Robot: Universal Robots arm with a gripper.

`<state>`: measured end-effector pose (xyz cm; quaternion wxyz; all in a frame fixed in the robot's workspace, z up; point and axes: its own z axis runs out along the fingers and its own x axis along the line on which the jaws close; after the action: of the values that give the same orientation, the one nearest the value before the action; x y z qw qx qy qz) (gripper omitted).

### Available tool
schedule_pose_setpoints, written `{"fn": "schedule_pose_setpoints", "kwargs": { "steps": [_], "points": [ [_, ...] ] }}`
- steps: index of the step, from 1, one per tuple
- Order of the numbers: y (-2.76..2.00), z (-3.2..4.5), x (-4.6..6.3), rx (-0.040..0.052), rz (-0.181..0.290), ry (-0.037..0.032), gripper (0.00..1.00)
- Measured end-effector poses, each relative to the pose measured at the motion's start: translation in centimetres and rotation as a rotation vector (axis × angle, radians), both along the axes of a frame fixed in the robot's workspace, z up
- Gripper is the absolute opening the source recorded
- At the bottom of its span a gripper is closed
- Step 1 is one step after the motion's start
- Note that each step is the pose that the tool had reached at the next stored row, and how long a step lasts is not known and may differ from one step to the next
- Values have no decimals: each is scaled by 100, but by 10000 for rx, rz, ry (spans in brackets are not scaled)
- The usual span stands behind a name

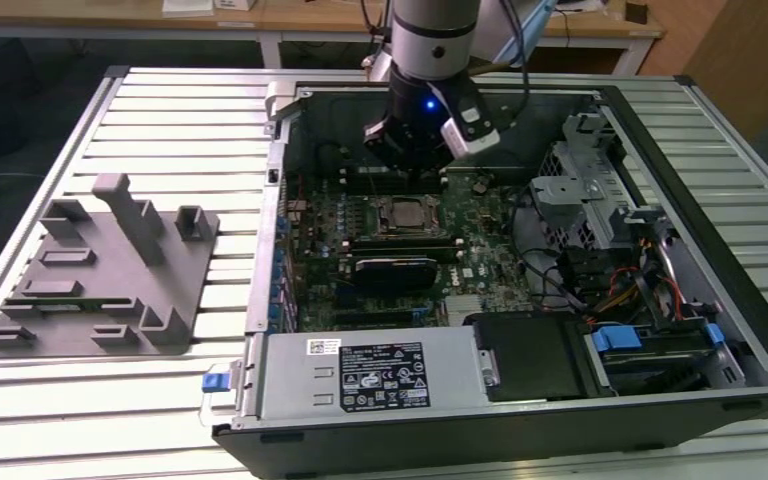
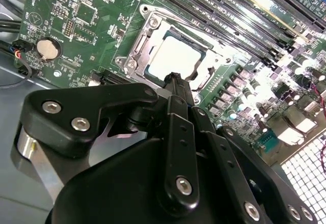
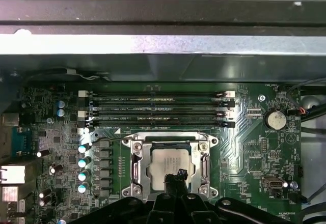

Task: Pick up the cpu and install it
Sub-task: 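Close the cpu cover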

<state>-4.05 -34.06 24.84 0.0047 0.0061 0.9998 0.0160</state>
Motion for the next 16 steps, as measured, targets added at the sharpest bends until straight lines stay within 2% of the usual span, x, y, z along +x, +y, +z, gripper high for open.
{"fn": "schedule_pose_setpoints", "kwargs": {
  "steps": [16],
  "points": [
    [-12, -86, -38, -1, 0, 0, 11]
  ]
}}
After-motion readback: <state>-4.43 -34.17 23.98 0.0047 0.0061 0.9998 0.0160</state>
